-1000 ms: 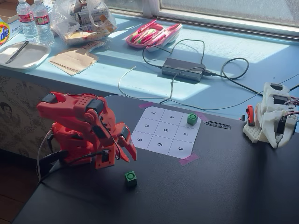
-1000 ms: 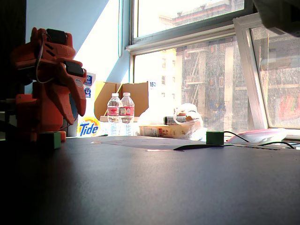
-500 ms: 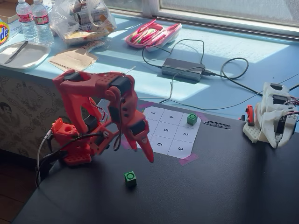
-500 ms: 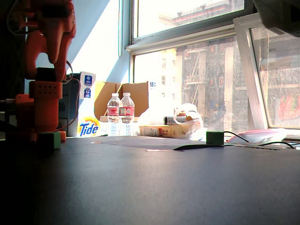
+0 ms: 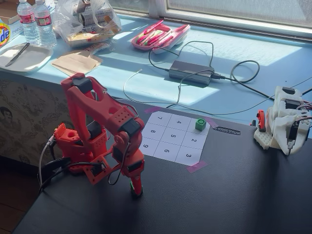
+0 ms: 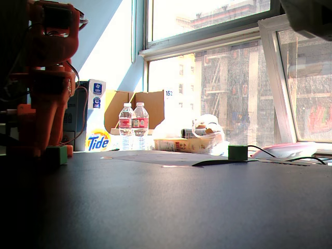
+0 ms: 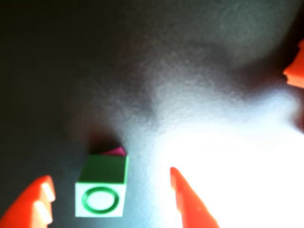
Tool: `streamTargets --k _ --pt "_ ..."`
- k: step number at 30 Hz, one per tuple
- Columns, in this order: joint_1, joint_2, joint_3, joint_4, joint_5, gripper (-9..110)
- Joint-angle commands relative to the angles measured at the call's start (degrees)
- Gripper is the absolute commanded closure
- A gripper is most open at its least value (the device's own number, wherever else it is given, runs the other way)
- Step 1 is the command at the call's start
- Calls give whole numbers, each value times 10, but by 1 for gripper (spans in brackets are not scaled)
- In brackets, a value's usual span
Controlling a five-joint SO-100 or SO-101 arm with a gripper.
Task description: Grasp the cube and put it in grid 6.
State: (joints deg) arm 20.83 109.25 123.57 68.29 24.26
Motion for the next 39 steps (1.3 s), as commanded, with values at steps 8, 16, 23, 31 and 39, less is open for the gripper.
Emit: streamTargets --k 8,16,23,31,39 --pt "-15 -40 -11 -44 3 66" --pt "-21 -62 -37 -47 10 67" --pt "-23 -76 -44 -61 4 74" --pt "-18 -76 -44 -73 -3 101" --pt "-22 -18 -205 49 -59 101"
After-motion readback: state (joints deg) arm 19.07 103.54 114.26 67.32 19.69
